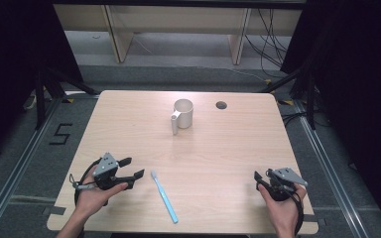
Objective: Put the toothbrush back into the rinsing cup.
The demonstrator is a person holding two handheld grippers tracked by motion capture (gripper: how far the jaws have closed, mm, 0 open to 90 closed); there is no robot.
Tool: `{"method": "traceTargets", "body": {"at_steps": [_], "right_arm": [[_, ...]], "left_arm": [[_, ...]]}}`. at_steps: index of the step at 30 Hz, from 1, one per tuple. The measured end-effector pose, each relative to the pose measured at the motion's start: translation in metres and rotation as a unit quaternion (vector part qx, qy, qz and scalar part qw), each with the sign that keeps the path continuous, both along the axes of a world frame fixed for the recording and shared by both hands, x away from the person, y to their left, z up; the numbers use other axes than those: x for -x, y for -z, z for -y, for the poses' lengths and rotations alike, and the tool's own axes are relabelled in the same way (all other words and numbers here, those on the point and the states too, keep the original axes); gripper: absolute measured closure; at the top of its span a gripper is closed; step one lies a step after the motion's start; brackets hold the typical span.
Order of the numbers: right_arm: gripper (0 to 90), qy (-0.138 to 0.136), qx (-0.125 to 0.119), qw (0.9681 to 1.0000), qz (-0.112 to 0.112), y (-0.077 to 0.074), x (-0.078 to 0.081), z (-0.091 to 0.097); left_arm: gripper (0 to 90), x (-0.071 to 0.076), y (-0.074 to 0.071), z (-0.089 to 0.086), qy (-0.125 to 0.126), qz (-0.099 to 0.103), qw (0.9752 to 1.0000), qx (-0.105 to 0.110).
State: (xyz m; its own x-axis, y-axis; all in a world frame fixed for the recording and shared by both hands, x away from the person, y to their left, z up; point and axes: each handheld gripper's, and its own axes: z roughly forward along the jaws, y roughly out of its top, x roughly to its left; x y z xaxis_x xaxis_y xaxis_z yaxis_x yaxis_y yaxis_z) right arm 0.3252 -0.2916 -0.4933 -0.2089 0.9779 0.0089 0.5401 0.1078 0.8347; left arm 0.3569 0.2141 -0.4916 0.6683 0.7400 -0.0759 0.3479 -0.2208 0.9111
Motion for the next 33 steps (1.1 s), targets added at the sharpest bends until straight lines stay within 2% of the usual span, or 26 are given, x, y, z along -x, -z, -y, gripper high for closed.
{"method": "traceTargets", "body": {"at_steps": [4, 5, 7, 8, 10, 11, 12, 13, 16, 17, 18, 20, 21, 22, 24, 29, 31, 32, 33], "right_arm": [[46.6, -0.004, -0.014, 0.9999, 0.004, -0.001, -0.001, -0.001], [46.6, 0.007, -0.020, 0.9998, 0.002, -0.002, 0.001, -0.002], [46.6, 0.001, -0.013, 0.9999, 0.009, -0.002, 0.001, -0.001], [46.6, 0.012, -0.020, 0.9997, 0.005, -0.002, 0.002, -0.003], [46.6, 0.002, -0.013, 0.9998, 0.013, -0.004, 0.002, -0.001], [46.5, 0.011, -0.026, 0.9996, 0.007, -0.004, 0.003, -0.005], [46.4, -0.003, -0.012, 0.9999, 0.010, -0.004, 0.001, -0.003], [46.4, 0.000, -0.009, 0.9999, 0.007, -0.004, 0.000, -0.004], [46.4, -0.002, -0.007, 0.9999, 0.007, -0.004, 0.000, -0.006], [46.4, 0.009, -0.022, 0.9997, -0.006, -0.005, 0.002, -0.010], [46.2, -0.007, -0.007, 0.9999, 0.007, -0.005, 0.000, -0.008], [46.2, -0.010, -0.010, 0.9999, 0.005, -0.004, -0.001, -0.009], [46.2, -0.001, -0.016, 0.9999, 0.002, -0.004, -0.001, -0.011], [46.1, -0.009, -0.004, 0.9999, 0.008, -0.005, -0.002, -0.010], [46.1, -0.010, -0.008, 0.9999, 0.010, -0.005, -0.002, -0.010], [46.0, -0.011, -0.009, 0.9999, 0.008, -0.005, -0.002, -0.010], [45.9, -0.013, -0.004, 0.9999, 0.002, -0.005, -0.001, -0.011], [45.8, -0.014, -0.017, 0.9998, -0.001, -0.004, -0.002, -0.013], [45.8, -0.014, -0.017, 0.9998, -0.001, -0.004, -0.002, -0.013]], "left_arm": [[29.8, 0.000, -0.001, 0.005, 0.007, -0.005, 1.0000, 0.000], [29.8, 0.001, -0.001, 0.006, 0.010, -0.004, 0.9999, 0.000], [29.8, 0.004, -0.003, 0.008, 0.016, -0.001, 0.9999, -0.002], [29.8, 0.005, -0.004, 0.009, 0.021, 0.002, 0.9998, -0.001], [29.8, 0.006, -0.005, 0.010, 0.026, 0.005, 0.9996, -0.006], [29.8, 0.007, -0.006, 0.010, 0.030, 0.009, 0.9995, -0.006], [29.9, 0.008, -0.007, 0.010, 0.031, 0.011, 0.9994, -0.009], [29.9, 0.009, -0.007, 0.010, 0.035, 0.013, 0.9993, -0.007], [30.3, 0.010, -0.009, 0.010, 0.038, 0.017, 0.9990, -0.015], [30.3, 0.011, -0.012, 0.012, 0.051, 0.022, 0.9982, -0.023], [30.3, 0.011, -0.012, 0.012, 0.051, 0.022, 0.9982, -0.023], [30.3, 0.011, -0.014, 0.015, 0.060, 0.025, 0.9975, -0.026], [30.3, 0.011, -0.015, 0.016, 0.068, 0.028, 0.9968, -0.032], [30.3, 0.010, -0.016, 0.017, 0.071, 0.027, 0.9967, -0.030], [30.4, 0.009, -0.016, 0.019, 0.075, 0.024, 0.9966, -0.026], [30.9, 0.008, -0.017, 0.024, 0.081, 0.020, 0.9956, -0.044], [31.3, 0.011, -0.016, 0.028, 0.093, 0.015, 0.9944, -0.047], [31.7, 0.013, -0.016, 0.029, 0.092, 0.009, 0.9942, -0.056], [32.4, 0.013, -0.016, 0.029, 0.092, 0.009, 0.9942, -0.056]]}}
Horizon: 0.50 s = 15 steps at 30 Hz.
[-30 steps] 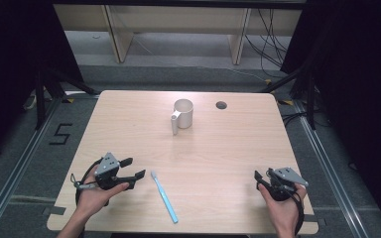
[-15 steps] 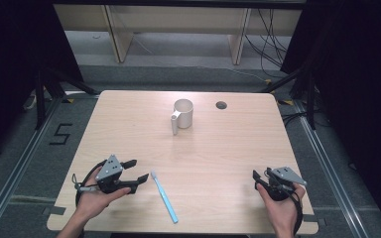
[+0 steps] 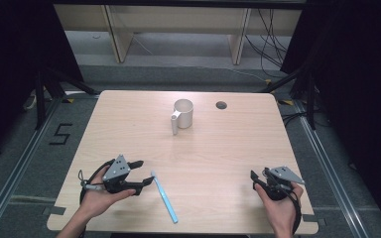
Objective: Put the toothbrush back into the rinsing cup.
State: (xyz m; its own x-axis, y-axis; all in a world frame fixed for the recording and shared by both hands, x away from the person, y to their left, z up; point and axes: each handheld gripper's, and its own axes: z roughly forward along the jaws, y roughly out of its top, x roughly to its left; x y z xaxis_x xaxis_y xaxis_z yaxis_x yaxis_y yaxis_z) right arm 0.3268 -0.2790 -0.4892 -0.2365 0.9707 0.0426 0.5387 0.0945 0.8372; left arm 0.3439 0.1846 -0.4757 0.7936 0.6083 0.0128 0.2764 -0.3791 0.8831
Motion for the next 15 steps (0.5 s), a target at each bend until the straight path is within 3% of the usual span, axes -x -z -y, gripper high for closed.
{"method": "traceTargets", "body": {"at_steps": [2, 3, 4, 5, 8, 10, 15], "right_arm": [[45.7, -0.004, 0.002, 1.0000, 0.005, 0.002, -0.002, -0.001], [45.6, -0.004, 0.013, 0.9999, -0.004, -0.001, 0.000, -0.001], [45.6, -0.004, 0.013, 0.9999, -0.004, -0.001, 0.000, -0.001], [45.4, 0.003, -0.004, 1.0000, -0.007, 0.002, 0.000, -0.006], [45.3, -0.012, 0.001, 0.9999, -0.011, 0.001, -0.001, -0.005], [45.3, -0.008, 0.013, 0.9999, -0.005, 0.001, -0.001, -0.004], [45.2, -0.010, 0.009, 0.9999, -0.009, 0.001, -0.001, -0.005]], "left_arm": [[33.4, 0.003, 0.002, 0.004, -0.004, -0.011, 0.9999, -0.006], [33.4, 0.006, 0.004, 0.007, -0.001, -0.023, 0.9997, -0.012], [33.4, 0.006, 0.004, 0.007, -0.001, -0.023, 0.9997, -0.012], [33.4, 0.008, 0.007, 0.011, -0.005, -0.038, 0.9990, -0.023], [33.4, 0.010, 0.010, 0.015, -0.009, -0.044, 0.9986, -0.026], [33.3, 0.010, 0.012, 0.017, -0.012, -0.057, 0.9971, -0.049], [33.2, 0.010, 0.012, 0.024, -0.021, -0.080, 0.9946, -0.062]]}}
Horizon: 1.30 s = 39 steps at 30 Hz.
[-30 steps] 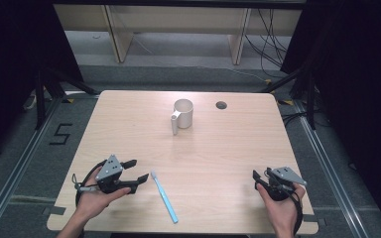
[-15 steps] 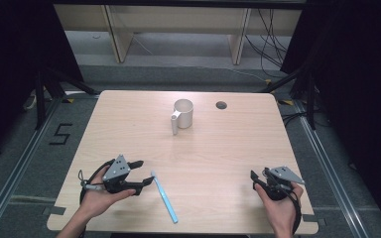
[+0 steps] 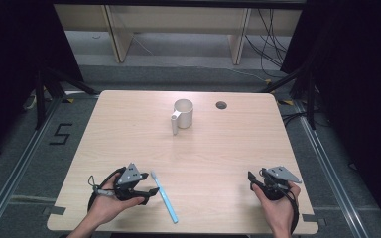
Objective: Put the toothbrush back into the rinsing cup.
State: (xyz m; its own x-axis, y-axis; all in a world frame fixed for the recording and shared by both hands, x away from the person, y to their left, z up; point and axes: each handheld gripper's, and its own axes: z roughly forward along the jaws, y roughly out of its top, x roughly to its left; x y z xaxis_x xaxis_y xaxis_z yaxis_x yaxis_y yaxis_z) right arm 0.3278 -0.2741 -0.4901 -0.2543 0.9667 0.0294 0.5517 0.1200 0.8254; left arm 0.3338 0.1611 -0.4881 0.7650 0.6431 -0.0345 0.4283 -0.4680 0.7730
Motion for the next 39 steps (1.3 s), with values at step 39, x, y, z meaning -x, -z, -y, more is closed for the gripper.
{"method": "traceTargets", "body": {"at_steps": [39], "right_arm": [[45.1, -0.005, -0.011, 0.9999, -0.008, 0.000, 0.000, -0.002]], "left_arm": [[32.4, -0.012, 0.003, 0.054, -0.070, -0.153, 0.9817, -0.089]]}}
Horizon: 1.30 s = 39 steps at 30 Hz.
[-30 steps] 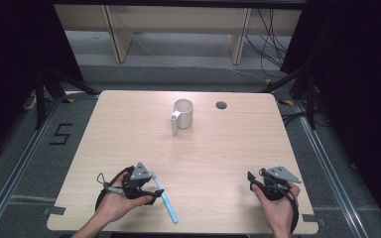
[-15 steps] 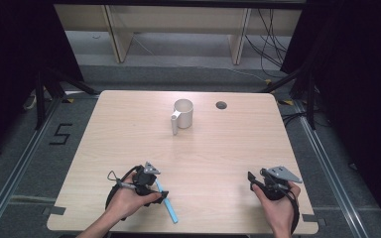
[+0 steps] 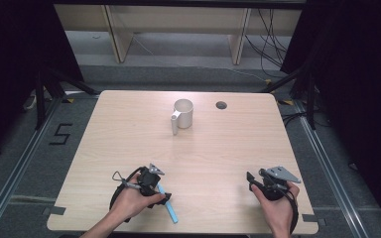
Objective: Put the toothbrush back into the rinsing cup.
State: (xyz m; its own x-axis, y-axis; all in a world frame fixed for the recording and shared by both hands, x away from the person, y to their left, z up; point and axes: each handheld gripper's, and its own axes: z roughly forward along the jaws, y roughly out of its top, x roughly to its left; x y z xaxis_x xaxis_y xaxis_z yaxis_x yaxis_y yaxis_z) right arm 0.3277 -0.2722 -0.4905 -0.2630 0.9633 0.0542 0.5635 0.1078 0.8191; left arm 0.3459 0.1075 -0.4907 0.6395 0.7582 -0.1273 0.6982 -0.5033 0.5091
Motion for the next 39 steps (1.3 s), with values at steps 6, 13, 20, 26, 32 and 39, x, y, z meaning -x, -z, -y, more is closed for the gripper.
{"method": "traceTargets", "body": {"at_steps": [6, 13, 20, 26, 32, 39], "right_arm": [[45.1, -0.003, -0.004, 1.0000, 0.001, 0.000, 0.000, 0.000], [45.1, -0.003, -0.002, 1.0000, 0.001, -0.001, 0.001, -0.001], [45.1, -0.003, -0.002, 1.0000, 0.001, 0.000, 0.001, -0.001], [45.1, -0.004, -0.002, 1.0000, 0.001, 0.000, 0.001, -0.001], [45.1, -0.004, -0.003, 1.0000, 0.002, 0.000, 0.001, -0.001], [45.1, -0.005, -0.003, 1.0000, 0.001, 0.000, 0.001, -0.001]], "left_arm": [[32.7, -0.004, -0.007, 0.006, 0.007, -0.028, 0.9992, -0.027], [33.5, -0.012, -0.013, 0.014, -0.002, -0.059, 0.9962, -0.064], [34.2, -0.016, -0.014, 0.017, -0.009, -0.077, 0.9949, -0.064], [34.0, -0.017, -0.012, 0.020, -0.019, -0.084, 0.9943, -0.062], [34.0, -0.018, -0.011, 0.019, -0.017, -0.087, 0.9938, -0.067], [34.1, -0.018, -0.008, 0.022, -0.015, -0.081, 0.9938, -0.075]]}}
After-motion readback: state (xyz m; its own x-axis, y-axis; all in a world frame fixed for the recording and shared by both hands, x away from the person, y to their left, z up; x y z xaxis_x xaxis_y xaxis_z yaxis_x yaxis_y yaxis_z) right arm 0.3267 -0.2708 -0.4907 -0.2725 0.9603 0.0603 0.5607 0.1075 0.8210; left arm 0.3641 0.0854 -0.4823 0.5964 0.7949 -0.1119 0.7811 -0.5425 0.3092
